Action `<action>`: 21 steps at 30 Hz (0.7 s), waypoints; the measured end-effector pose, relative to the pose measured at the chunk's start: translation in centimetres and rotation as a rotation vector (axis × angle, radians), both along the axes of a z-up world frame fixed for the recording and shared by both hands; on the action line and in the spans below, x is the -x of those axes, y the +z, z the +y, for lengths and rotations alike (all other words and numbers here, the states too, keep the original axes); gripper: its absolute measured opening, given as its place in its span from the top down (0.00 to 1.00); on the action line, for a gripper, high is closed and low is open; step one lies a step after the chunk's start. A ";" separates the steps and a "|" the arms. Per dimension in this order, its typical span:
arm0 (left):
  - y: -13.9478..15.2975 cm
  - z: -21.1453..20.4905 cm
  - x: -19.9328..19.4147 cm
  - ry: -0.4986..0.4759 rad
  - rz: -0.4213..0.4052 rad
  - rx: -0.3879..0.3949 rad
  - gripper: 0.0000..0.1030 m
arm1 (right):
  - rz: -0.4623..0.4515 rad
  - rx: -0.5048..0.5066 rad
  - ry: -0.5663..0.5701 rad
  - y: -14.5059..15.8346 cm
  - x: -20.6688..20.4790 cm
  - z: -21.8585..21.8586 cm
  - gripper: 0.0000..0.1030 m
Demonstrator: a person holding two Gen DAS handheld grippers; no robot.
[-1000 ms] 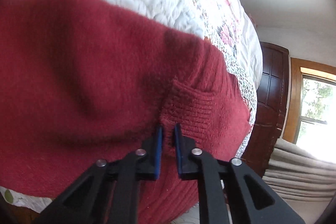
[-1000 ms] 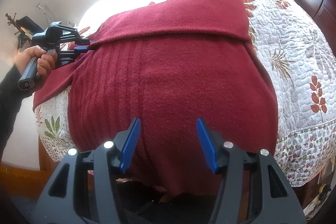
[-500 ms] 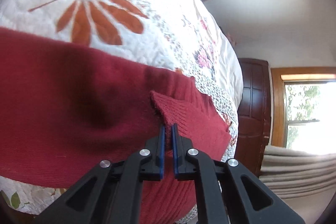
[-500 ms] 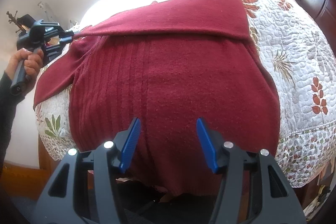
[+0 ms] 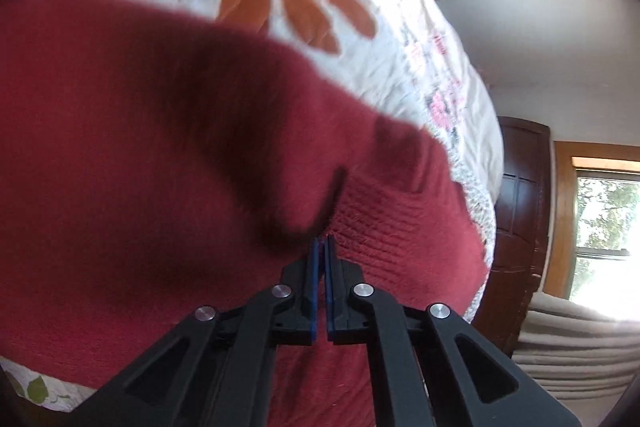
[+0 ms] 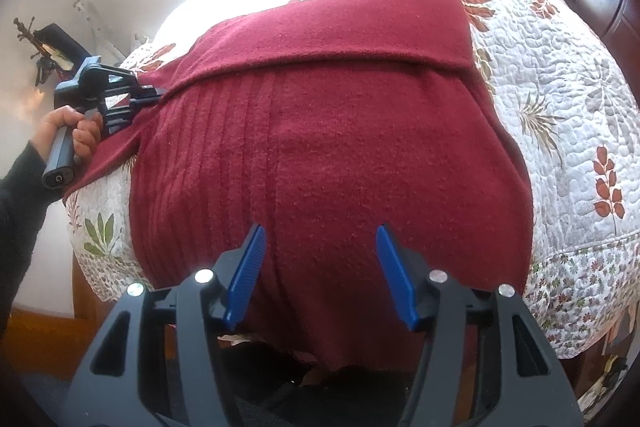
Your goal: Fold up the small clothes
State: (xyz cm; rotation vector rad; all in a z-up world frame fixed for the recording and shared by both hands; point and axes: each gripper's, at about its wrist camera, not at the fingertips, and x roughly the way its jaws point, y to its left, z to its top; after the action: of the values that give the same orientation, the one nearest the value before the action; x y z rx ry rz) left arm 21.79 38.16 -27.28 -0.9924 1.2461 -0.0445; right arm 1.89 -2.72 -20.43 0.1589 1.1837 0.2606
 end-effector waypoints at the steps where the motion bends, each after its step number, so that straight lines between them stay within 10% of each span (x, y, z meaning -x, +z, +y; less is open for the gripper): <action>1: 0.4 0.0 0.4 0.011 -0.001 -0.025 0.91 | -0.002 0.000 -0.001 0.1 0.0 0.0 0.44; 8: 7.2 -3.7 1.4 -0.024 -0.196 -0.145 0.55 | 0.008 -0.017 -0.013 -0.2 -0.1 -1.3 0.42; 15: 1.9 -6.3 -1.0 -0.050 -0.098 -0.031 0.49 | -0.023 -0.003 0.043 0.9 -0.4 -1.4 0.40; 21: 4.8 0.5 4.9 0.123 -0.196 -0.017 0.26 | -0.025 0.000 0.071 1.0 -1.5 -1.6 0.39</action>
State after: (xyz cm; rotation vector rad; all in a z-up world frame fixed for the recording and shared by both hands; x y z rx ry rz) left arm 16.86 38.68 -22.51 -1.0227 1.0034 -0.0339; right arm 3.41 -4.35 -19.47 0.1133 1.1657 0.3240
